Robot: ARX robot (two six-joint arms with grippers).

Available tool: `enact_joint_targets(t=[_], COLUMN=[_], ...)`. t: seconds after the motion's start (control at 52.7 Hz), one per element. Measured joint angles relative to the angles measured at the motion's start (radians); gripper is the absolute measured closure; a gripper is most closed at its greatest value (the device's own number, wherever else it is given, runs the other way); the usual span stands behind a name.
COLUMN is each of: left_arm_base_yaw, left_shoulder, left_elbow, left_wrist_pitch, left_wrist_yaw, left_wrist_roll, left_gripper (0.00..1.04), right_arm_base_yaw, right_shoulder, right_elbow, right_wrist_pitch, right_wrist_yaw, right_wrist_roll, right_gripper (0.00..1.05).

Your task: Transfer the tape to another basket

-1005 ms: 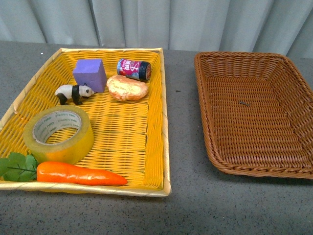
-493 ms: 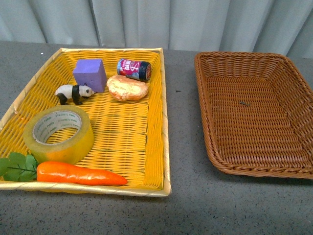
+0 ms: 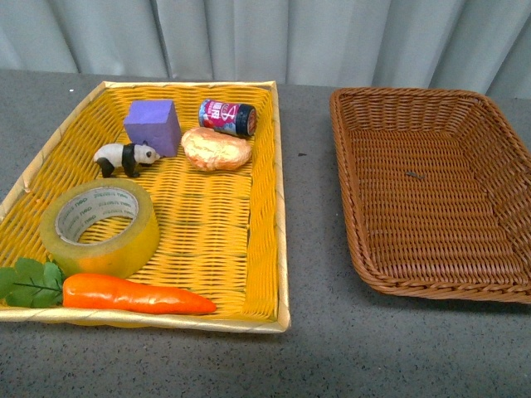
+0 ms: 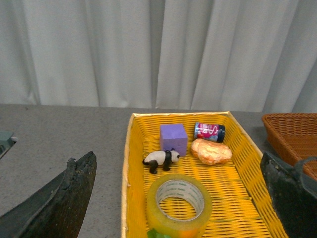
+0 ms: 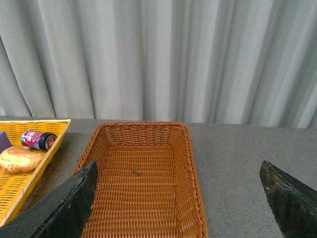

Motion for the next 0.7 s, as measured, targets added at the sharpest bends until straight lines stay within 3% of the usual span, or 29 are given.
enact_joint_targets(t=[0.076, 0.133, 0.266, 0.379, 0.512, 0.702], left_arm_base_yaw=[0.038, 0.032, -0.014, -0.085, -0.119, -0.127], left_shoulder=[0.100, 0.227, 0.546, 1.001, 1.378, 1.653], left_elbow=[0.040, 0.048, 0.106, 0.238, 0.373, 0.528], left_wrist_pitch=[-0.102, -0.073, 0.119, 0.336, 0.357, 0.338], left_wrist_yaw=[0.156, 0.176, 0.132, 0.058, -0.027, -0.098], left_wrist_roll=[-0.014, -0.032, -0.089, -0.141, -0.188, -0.236], left_gripper=[0.07, 0.07, 0.07, 0.07, 0.07, 0.07], right_arm_base_yaw=[0.000, 0.000, 0.000, 0.000, 0.000, 0.000], right_shoulder=[0.000, 0.000, 0.000, -0.001, -0.001, -0.001], right_elbow=[0.000, 0.000, 0.000, 0.000, 0.000, 0.000], right_wrist_pitch=[0.000, 0.000, 0.000, 0.000, 0.000, 0.000], right_wrist_yaw=[0.000, -0.001, 0.000, 0.000, 0.000, 0.000], right_wrist_roll=[0.000, 0.000, 0.000, 0.000, 0.000, 0.000], right_gripper=[0.09, 0.09, 0.09, 0.09, 0.09, 0.09])
